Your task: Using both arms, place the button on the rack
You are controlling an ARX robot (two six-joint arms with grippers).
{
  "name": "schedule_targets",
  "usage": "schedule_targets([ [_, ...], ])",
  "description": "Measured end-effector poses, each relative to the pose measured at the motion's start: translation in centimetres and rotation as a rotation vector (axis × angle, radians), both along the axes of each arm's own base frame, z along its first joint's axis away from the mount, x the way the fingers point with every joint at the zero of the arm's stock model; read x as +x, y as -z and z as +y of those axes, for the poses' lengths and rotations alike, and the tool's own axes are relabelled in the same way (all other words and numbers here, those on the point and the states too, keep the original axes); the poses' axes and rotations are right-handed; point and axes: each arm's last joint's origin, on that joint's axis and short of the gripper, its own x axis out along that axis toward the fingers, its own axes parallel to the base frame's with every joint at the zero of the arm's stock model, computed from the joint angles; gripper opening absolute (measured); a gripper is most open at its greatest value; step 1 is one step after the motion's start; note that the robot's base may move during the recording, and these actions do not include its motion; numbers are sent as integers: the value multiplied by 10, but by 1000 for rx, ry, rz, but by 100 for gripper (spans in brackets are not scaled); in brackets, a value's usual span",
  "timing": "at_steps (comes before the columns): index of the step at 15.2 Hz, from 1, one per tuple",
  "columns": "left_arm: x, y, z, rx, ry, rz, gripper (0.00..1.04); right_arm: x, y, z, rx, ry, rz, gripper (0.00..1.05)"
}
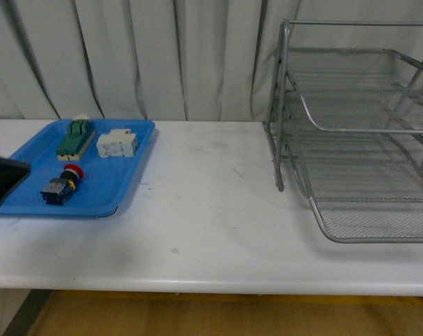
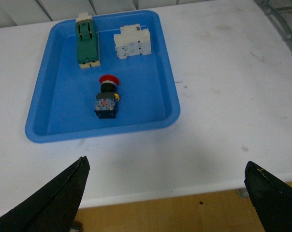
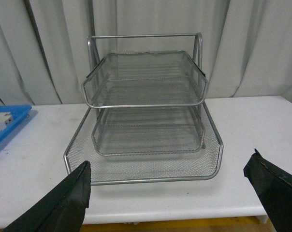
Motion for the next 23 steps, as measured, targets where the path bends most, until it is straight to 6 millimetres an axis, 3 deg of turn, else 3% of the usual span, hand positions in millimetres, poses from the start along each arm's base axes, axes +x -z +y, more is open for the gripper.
schedule_targets([
  [2,55,15,5,-4,-5,113,98,0,0,0,0,0,0,98],
  [4,104,44,14,16,-42,212,98,0,0,0,0,0,0,98],
  [7,156,68,27,33,-77,275,98,0,0,0,0,0,0,98],
  [13,209,99,50,17,-125,335,98,0,0,0,0,0,0,98],
  [17,229,114,59,9,-139,366,98,0,0,0,0,0,0,98],
  [20,234,129,60,-8,-126,428,98,0,0,0,0,0,0,98],
  [21,234,130,59,-28,-118,430,93,0,0,0,0,0,0,98],
  [23,235,130,57,-63,-112,428,64,0,0,0,0,0,0,98],
])
